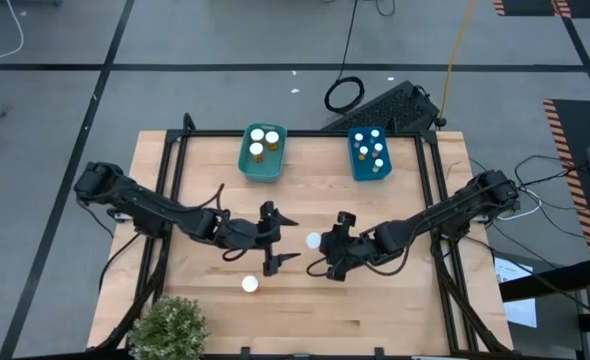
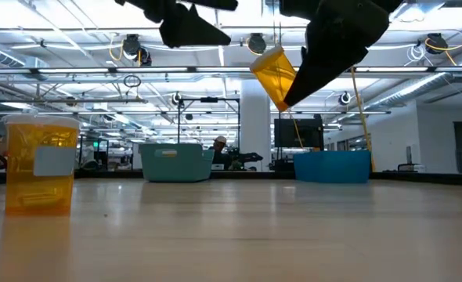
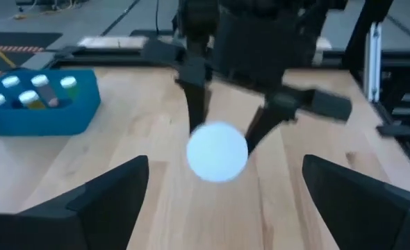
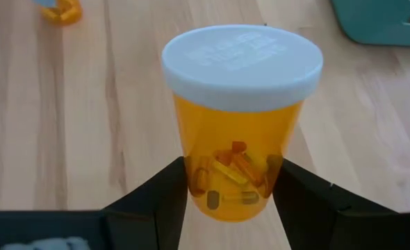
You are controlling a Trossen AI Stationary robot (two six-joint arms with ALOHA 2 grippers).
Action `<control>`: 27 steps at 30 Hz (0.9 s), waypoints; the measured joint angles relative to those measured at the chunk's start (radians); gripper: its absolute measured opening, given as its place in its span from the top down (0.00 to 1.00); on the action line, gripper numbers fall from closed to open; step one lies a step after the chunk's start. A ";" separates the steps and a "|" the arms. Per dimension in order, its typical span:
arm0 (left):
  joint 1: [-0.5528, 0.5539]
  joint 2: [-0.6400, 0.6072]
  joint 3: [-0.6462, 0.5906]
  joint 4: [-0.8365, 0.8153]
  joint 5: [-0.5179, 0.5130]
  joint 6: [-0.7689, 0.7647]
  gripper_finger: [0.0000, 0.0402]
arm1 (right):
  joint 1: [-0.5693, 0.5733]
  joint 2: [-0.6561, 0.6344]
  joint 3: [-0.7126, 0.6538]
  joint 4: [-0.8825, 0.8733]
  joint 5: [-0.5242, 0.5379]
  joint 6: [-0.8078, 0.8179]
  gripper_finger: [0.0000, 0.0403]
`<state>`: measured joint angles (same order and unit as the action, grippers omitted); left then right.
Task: Pick and place medicine bottles into bin by pill shape (circle, oval)
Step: Put the left big orange pill bottle into the green bin
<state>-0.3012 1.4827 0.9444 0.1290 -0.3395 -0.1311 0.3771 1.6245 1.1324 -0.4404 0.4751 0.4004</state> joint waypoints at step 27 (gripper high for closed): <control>0.068 0.282 0.297 -0.231 0.024 -0.095 0.14 | -0.005 -0.001 0.000 0.006 -0.003 -0.023 0.55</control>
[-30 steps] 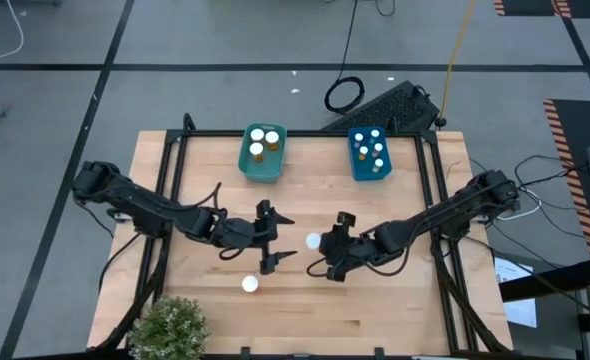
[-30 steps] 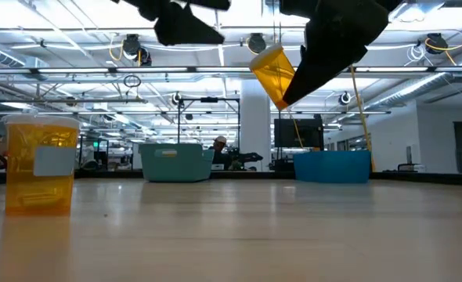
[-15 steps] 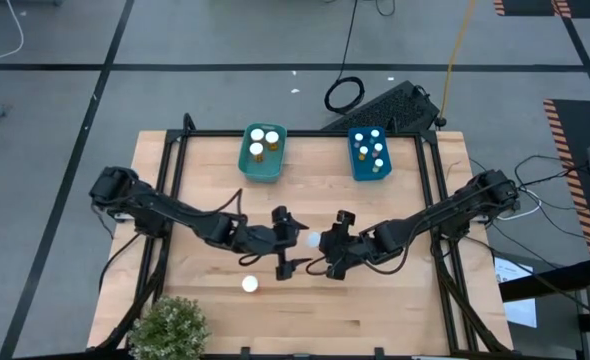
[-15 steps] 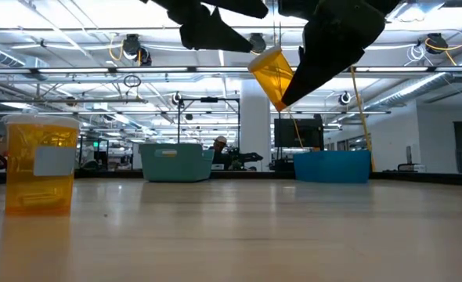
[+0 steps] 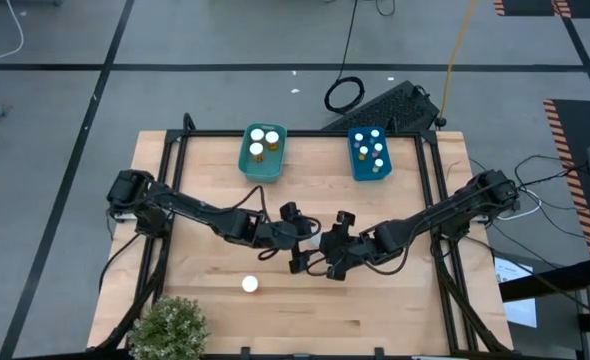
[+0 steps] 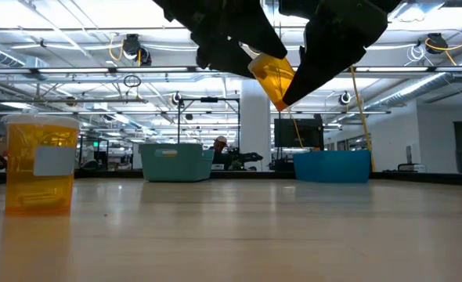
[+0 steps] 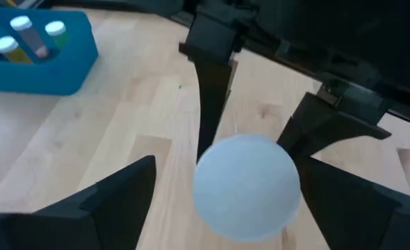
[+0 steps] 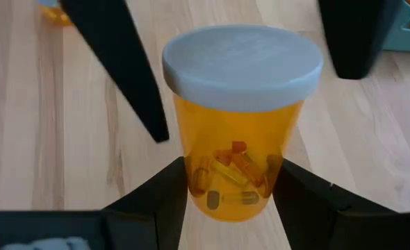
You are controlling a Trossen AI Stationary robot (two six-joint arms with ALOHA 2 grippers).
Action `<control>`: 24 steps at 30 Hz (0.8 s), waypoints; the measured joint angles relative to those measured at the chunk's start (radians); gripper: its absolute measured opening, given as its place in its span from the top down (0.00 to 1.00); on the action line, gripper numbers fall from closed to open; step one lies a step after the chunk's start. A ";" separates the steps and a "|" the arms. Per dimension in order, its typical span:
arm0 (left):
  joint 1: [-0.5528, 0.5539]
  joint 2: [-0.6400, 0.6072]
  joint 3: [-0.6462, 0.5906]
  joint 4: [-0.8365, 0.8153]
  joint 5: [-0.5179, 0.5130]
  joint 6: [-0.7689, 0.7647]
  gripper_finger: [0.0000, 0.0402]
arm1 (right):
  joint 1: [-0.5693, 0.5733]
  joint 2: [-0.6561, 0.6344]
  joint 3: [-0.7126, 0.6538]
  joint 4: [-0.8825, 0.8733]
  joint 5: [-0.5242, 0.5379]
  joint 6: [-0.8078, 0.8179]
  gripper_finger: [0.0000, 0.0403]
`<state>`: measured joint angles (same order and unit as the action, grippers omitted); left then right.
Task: Pick and place medicine bottles into bin by pill shape (circle, oval)
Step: Put the left big orange pill bottle into the green bin
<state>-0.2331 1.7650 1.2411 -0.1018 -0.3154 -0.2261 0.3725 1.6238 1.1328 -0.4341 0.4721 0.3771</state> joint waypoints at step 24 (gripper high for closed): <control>0.004 -0.011 0.000 -0.008 0.046 -0.024 0.40 | 0.000 0.000 0.000 0.004 0.002 0.002 0.55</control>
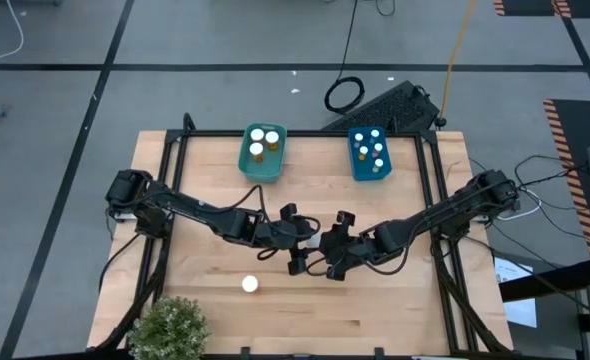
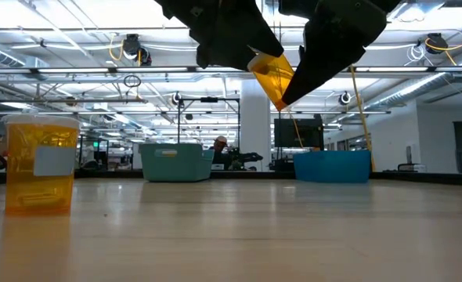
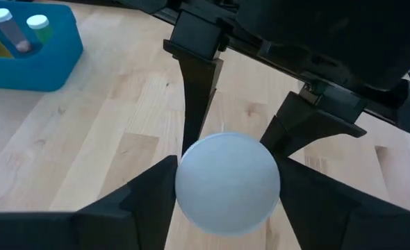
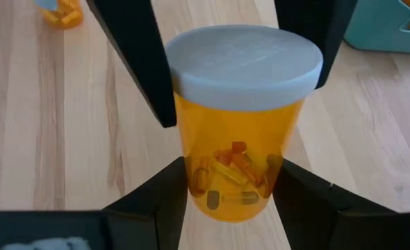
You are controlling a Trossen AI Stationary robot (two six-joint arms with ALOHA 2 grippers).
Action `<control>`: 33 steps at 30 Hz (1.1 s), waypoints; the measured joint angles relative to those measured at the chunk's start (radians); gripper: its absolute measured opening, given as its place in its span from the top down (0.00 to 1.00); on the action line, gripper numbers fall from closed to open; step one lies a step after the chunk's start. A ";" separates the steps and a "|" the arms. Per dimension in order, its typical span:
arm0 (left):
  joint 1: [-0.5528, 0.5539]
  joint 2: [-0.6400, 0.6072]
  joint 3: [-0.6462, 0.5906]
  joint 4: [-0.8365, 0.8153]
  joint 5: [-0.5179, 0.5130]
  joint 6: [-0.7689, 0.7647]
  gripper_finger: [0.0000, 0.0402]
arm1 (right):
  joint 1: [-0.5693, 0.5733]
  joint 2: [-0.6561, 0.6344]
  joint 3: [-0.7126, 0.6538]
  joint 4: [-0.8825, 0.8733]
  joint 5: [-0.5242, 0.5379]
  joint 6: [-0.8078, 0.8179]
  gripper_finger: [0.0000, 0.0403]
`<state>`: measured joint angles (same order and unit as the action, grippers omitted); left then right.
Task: Pick and place medicine bottles into bin by pill shape (circle, oval)
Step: Put the left big orange pill bottle into the green bin
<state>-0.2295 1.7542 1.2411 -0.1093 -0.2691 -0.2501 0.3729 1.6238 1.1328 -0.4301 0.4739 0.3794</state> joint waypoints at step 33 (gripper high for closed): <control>0.000 0.000 -0.001 0.000 0.017 0.007 0.41 | 0.000 0.000 0.000 0.002 -0.001 -0.001 0.55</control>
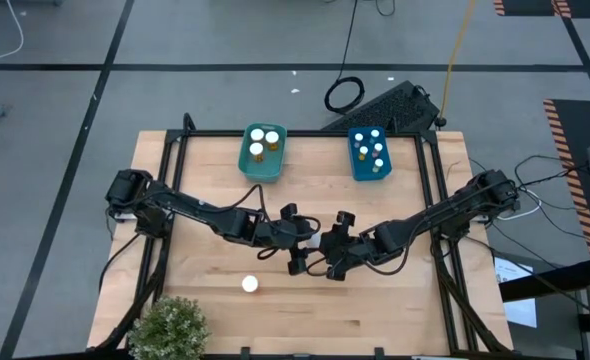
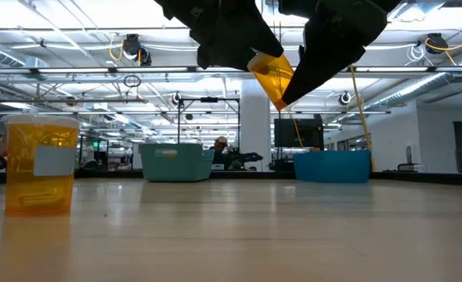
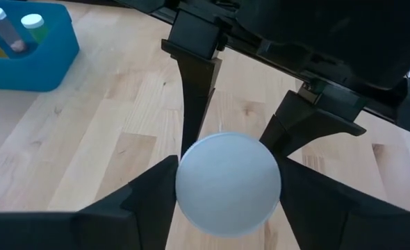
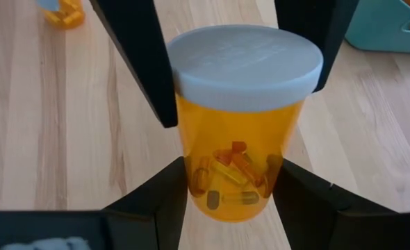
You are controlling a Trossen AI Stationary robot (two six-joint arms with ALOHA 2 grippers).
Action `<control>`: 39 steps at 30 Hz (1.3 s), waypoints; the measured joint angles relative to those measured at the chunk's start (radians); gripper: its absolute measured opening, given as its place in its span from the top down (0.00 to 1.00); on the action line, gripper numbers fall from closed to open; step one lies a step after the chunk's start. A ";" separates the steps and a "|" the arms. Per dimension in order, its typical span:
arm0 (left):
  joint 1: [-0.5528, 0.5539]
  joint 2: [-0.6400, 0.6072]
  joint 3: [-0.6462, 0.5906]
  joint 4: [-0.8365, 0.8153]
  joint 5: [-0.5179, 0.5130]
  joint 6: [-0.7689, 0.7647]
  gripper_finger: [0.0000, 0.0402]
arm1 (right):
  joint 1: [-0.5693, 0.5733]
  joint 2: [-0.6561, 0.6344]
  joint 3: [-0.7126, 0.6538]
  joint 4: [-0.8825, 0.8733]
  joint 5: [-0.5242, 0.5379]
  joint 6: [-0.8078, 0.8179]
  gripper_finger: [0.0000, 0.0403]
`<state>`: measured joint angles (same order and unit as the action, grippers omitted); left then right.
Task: Pick and place medicine bottles into bin by pill shape (circle, oval)
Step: Put the left big orange pill bottle into the green bin
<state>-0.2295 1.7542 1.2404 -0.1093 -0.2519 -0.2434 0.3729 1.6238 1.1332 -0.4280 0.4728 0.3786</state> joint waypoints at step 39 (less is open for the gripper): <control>0.072 -0.134 -0.001 -0.154 -0.010 0.070 0.48 | 0.091 -0.111 -0.020 -0.287 0.024 0.107 0.20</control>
<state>-0.1574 1.6197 1.2392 -0.2636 -0.2615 -0.1738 0.4635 1.5127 1.1132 -0.7148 0.4970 0.4854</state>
